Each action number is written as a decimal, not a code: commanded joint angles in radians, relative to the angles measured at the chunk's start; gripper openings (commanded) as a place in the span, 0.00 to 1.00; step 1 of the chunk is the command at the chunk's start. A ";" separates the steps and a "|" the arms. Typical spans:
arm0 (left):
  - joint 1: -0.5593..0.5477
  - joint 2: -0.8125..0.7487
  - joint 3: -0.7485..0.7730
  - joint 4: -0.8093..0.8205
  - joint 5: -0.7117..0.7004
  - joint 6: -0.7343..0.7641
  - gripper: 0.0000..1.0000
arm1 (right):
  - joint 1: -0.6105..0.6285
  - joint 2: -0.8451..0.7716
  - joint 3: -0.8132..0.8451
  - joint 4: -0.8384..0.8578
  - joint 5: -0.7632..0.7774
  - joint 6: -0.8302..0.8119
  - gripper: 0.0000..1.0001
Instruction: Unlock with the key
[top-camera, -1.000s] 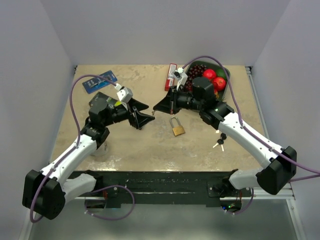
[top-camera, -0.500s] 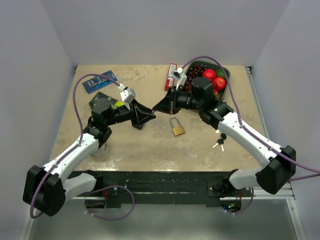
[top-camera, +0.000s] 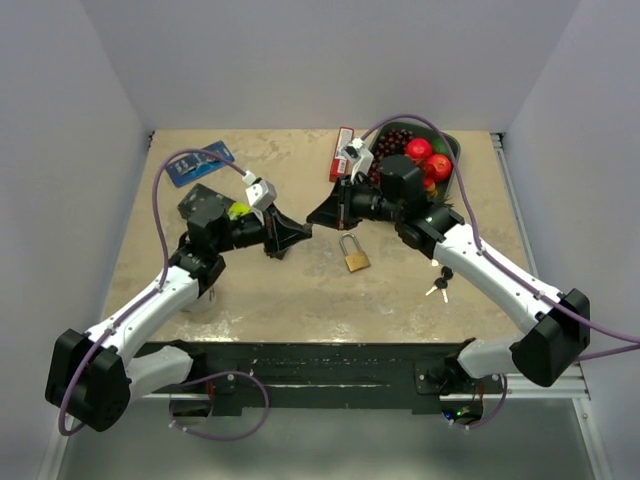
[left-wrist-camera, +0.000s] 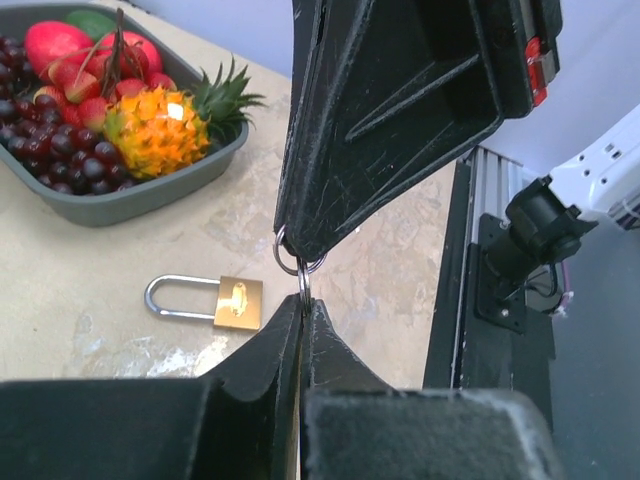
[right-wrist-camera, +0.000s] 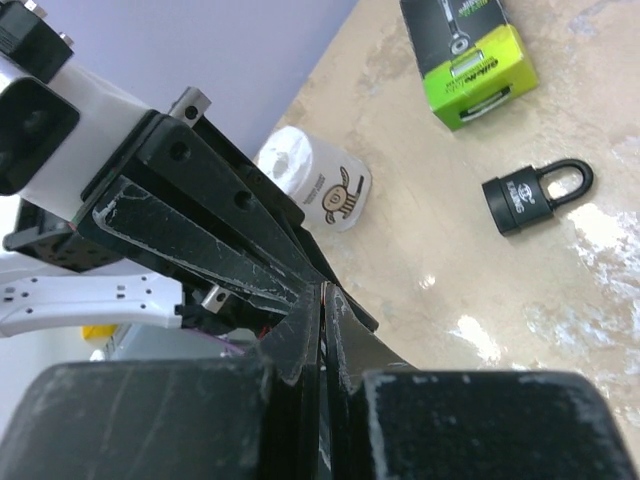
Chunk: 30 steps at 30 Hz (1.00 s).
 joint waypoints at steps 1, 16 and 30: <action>-0.002 -0.007 0.040 -0.119 -0.004 0.118 0.00 | 0.002 -0.021 0.023 -0.051 0.068 -0.074 0.00; -0.038 0.066 0.121 -0.362 0.203 0.285 0.00 | 0.008 -0.105 -0.039 -0.222 -0.092 -0.393 0.63; -0.049 0.121 0.134 -0.399 0.262 0.285 0.00 | 0.058 -0.041 -0.077 -0.157 -0.150 -0.430 0.57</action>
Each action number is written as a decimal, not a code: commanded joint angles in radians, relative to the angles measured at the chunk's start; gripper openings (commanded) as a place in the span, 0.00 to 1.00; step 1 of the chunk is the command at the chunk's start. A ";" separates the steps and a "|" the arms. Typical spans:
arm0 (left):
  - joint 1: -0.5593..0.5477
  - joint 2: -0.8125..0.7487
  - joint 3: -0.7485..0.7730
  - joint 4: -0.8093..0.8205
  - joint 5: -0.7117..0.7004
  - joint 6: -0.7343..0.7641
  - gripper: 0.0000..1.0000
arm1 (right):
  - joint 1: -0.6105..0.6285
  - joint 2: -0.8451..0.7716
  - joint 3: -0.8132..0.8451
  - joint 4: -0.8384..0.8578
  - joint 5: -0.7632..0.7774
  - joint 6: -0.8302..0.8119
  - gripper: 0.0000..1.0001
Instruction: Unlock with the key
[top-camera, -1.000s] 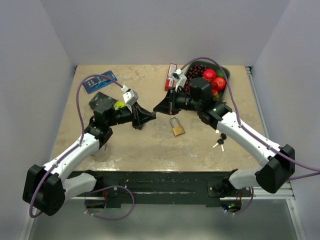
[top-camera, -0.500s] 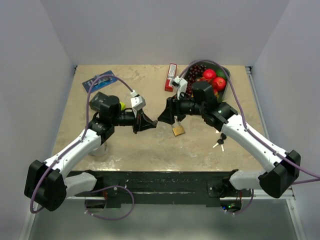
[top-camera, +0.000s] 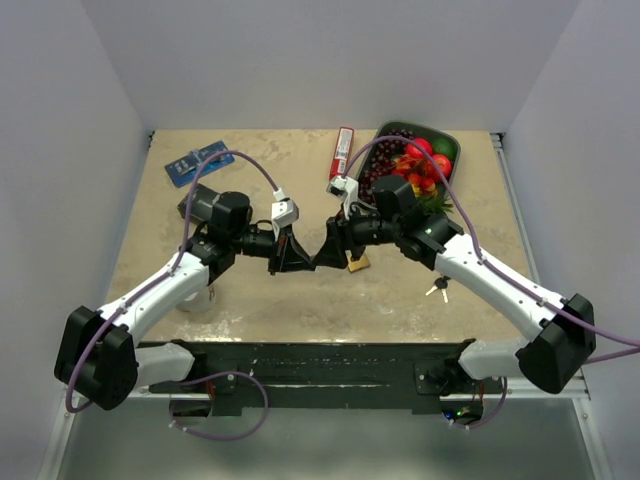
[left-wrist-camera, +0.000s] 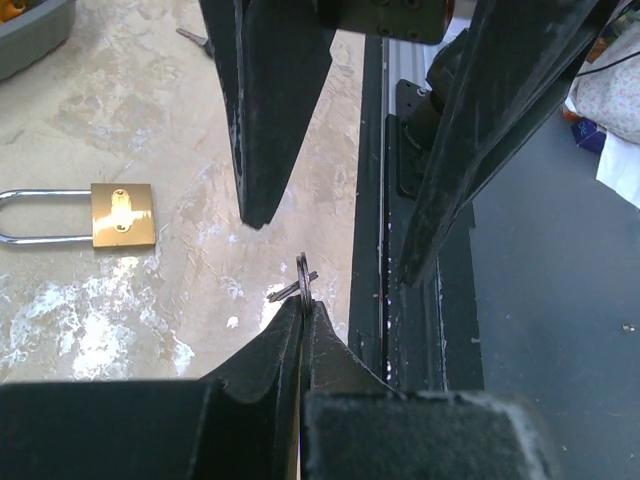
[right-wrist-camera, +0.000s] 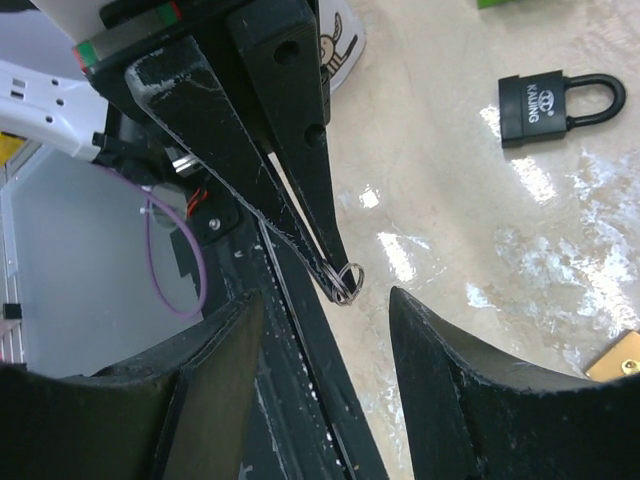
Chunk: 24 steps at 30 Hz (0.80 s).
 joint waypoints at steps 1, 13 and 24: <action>-0.010 0.004 0.044 0.011 0.033 0.021 0.00 | 0.017 0.012 0.012 0.050 -0.035 -0.031 0.56; -0.013 0.014 0.049 0.005 0.039 0.018 0.00 | 0.027 0.055 0.024 0.040 -0.049 -0.031 0.31; -0.021 0.009 0.046 0.003 0.028 0.020 0.00 | 0.029 0.065 0.015 0.054 -0.078 -0.029 0.10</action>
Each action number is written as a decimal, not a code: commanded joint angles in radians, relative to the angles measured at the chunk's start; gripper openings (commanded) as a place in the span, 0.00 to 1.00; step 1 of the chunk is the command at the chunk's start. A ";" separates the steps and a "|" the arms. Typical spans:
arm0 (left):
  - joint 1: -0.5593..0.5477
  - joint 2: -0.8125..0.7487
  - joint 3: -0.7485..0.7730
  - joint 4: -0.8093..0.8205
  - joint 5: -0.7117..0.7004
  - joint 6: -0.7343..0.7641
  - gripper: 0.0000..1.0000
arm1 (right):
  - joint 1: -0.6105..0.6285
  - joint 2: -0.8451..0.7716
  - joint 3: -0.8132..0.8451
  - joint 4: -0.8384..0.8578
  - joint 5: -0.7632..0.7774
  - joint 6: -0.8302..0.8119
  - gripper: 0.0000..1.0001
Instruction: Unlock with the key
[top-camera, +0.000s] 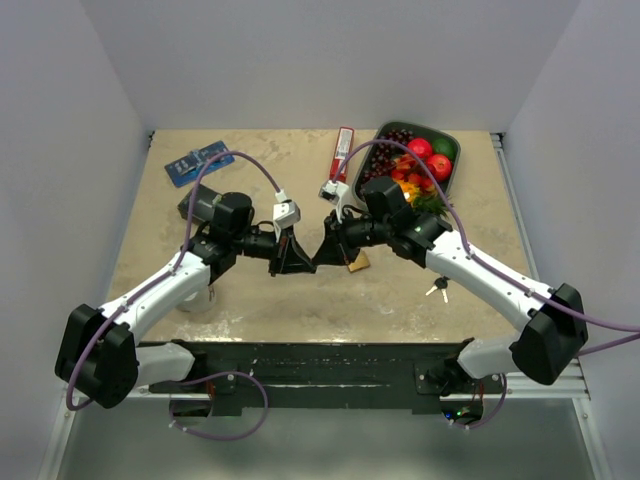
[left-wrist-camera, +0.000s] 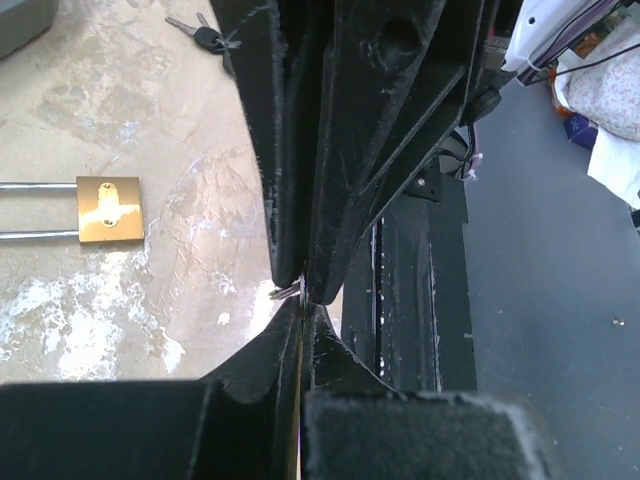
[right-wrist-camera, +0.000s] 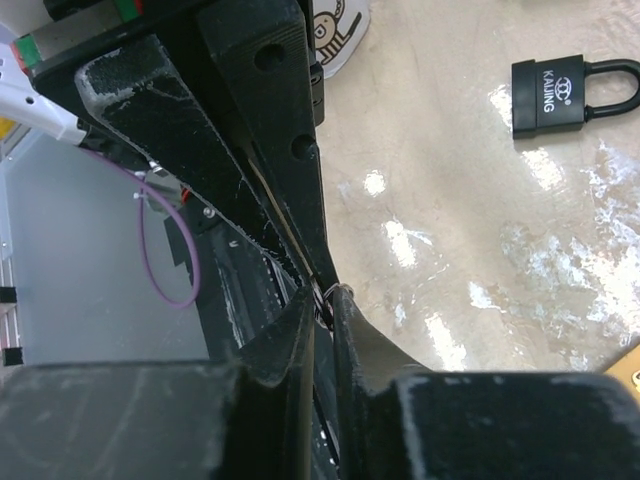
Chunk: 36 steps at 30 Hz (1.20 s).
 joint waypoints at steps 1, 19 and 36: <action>-0.012 0.000 0.047 0.015 0.019 0.020 0.00 | 0.006 0.002 0.012 0.047 -0.065 -0.004 0.06; 0.000 -0.140 0.013 0.117 -0.225 -0.076 0.91 | -0.108 -0.170 -0.206 0.453 0.013 0.277 0.00; 0.000 -0.310 -0.240 0.733 -0.273 -0.569 0.78 | -0.110 -0.208 -0.246 0.726 -0.211 0.438 0.00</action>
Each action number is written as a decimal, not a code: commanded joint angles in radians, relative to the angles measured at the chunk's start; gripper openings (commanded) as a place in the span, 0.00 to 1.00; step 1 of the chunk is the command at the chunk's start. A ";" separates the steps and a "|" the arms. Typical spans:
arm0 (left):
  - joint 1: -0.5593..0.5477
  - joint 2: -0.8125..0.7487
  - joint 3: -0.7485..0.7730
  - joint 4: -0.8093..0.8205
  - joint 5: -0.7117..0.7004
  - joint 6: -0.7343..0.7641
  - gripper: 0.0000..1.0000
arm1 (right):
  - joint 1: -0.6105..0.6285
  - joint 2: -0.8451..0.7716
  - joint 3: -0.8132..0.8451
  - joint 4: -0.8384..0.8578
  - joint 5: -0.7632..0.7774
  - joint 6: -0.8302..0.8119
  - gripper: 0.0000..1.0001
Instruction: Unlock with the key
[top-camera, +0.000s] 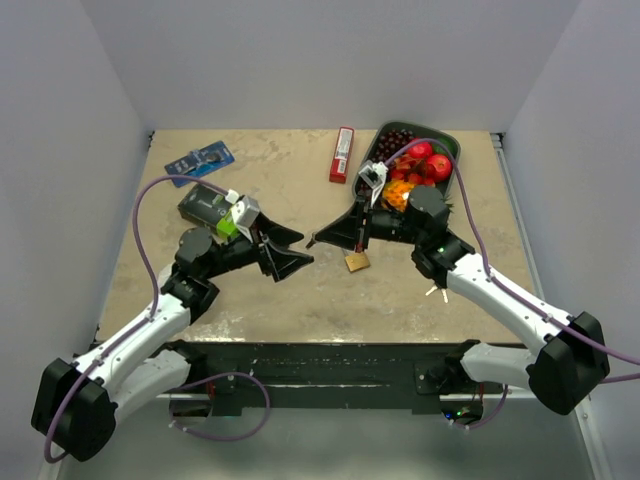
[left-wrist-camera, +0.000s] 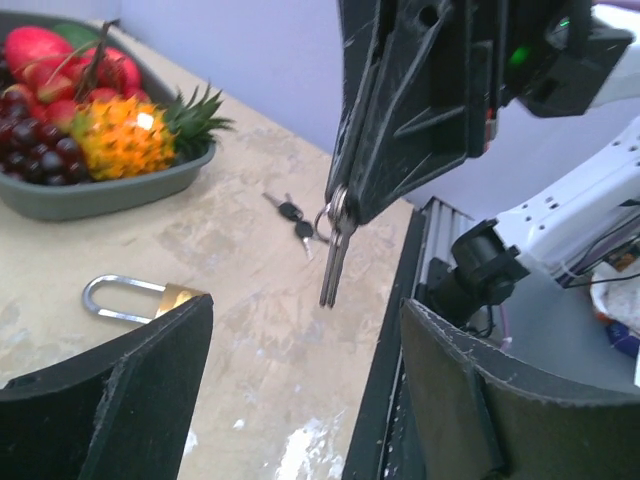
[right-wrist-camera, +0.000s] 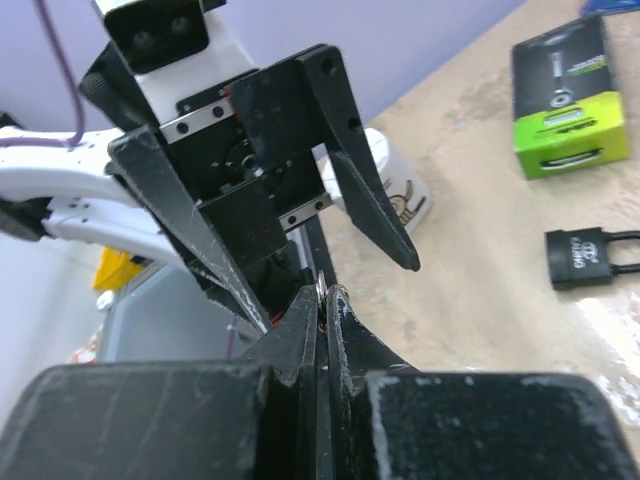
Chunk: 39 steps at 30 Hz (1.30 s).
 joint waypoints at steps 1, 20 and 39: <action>0.005 0.007 0.044 0.196 0.121 -0.104 0.76 | 0.001 -0.033 0.014 0.084 -0.128 0.026 0.00; 0.005 0.056 0.136 0.140 0.379 -0.131 0.47 | -0.001 -0.065 0.070 0.044 -0.252 0.027 0.00; 0.005 0.064 0.115 0.239 0.390 -0.203 0.18 | -0.001 -0.054 0.090 -0.037 -0.259 -0.035 0.00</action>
